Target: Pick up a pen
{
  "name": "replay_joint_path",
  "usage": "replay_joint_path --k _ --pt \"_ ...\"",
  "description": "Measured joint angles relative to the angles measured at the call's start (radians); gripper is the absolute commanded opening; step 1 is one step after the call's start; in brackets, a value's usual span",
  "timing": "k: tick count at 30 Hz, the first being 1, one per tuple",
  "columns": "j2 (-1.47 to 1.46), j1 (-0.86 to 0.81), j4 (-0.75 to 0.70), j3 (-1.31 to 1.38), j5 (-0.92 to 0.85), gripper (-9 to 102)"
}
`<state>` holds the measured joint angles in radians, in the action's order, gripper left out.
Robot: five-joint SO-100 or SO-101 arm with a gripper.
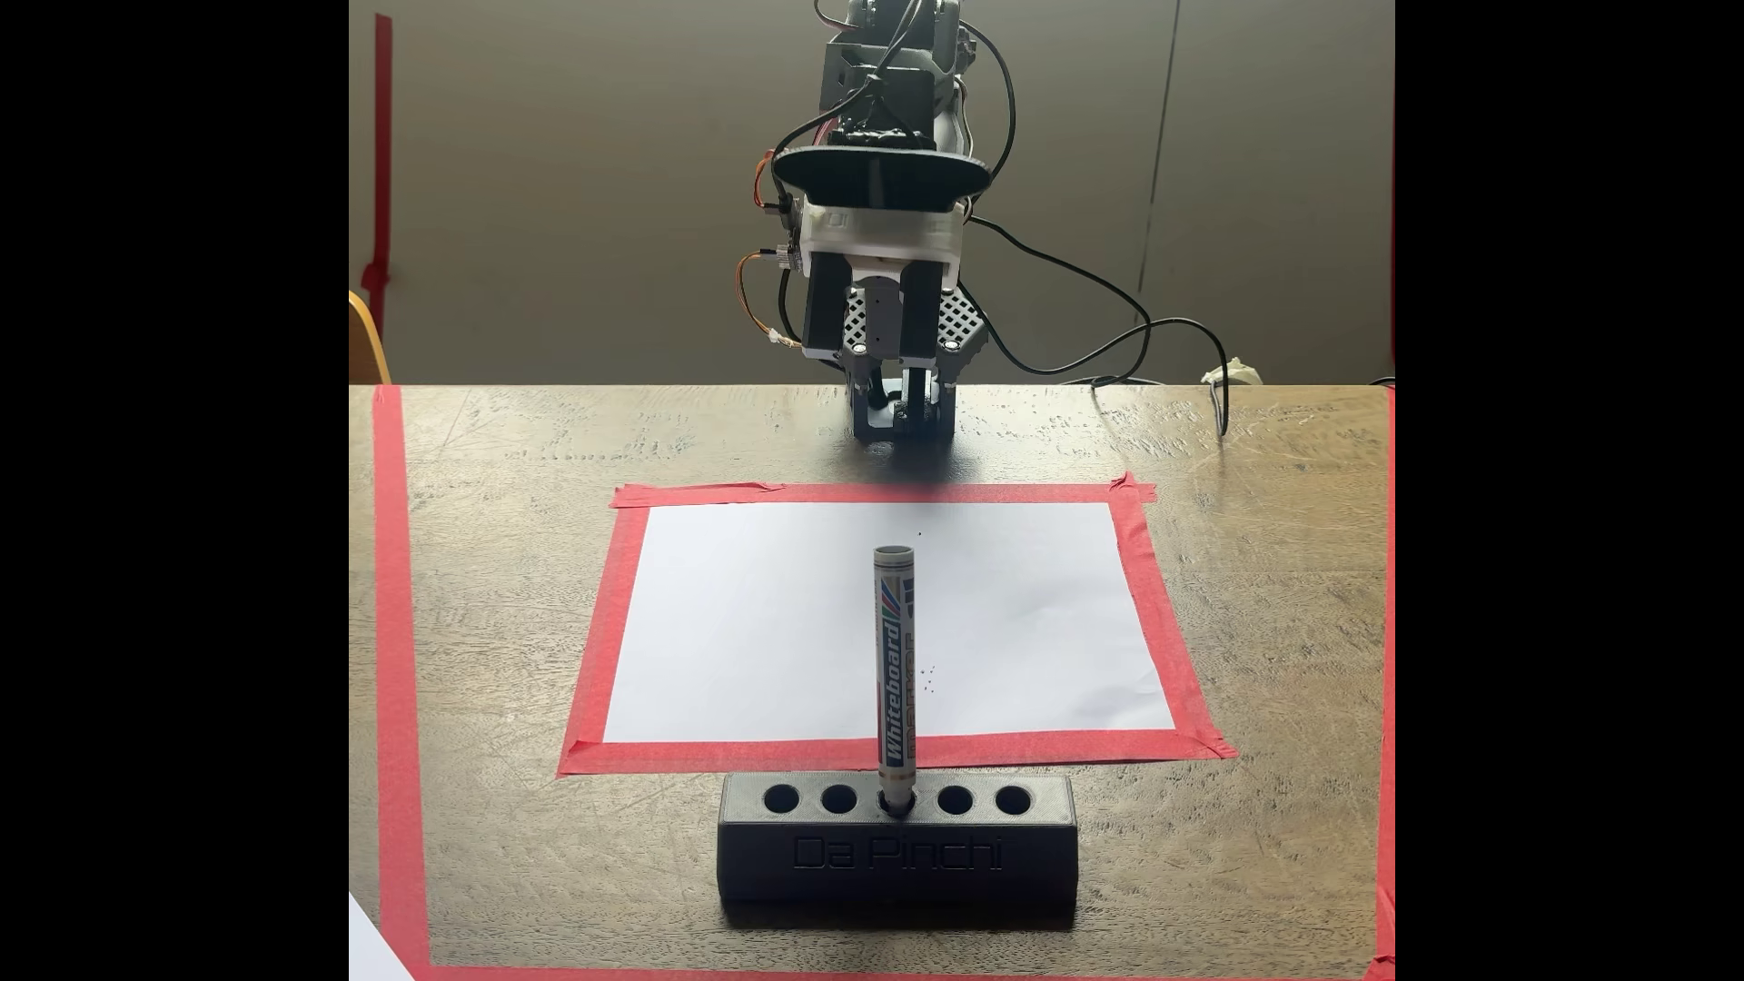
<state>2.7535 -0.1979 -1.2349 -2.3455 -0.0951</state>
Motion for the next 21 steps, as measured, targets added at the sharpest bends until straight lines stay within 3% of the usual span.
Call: replay_joint_path --k 13,21 --pt "-0.537 0.008 0.000 0.471 0.000 100" --pt "-0.753 0.101 0.000 0.649 0.000 100"
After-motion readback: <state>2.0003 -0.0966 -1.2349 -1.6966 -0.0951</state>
